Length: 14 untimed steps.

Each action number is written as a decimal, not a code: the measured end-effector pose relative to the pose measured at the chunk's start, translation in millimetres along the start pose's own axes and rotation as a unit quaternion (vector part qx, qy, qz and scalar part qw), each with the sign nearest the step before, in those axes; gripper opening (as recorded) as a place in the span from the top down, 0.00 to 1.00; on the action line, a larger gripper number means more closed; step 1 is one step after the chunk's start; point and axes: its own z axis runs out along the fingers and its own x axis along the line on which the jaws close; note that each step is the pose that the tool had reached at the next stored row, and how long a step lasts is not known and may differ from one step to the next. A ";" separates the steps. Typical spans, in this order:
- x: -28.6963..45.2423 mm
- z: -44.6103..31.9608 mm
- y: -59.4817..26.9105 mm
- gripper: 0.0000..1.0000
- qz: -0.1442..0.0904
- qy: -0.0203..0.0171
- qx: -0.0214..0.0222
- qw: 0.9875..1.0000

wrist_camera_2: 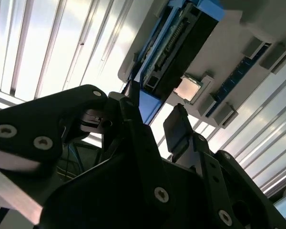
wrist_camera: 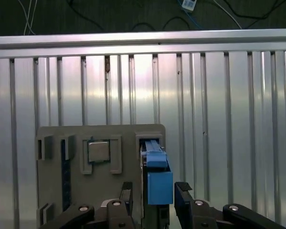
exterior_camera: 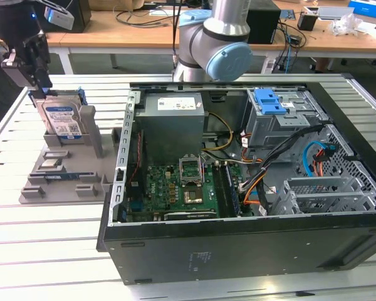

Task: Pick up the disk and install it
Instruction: 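Pick up the disk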

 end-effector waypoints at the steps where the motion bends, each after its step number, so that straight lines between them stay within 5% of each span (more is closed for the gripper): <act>1: 0.0 3.8 -0.1 0.52 -0.001 0.000 0.000 1.000; 6: -0.2 23.0 -0.4 0.52 -0.008 0.000 0.000 1.000; 14: -1.2 34.3 -0.7 0.52 -0.012 0.000 0.000 1.000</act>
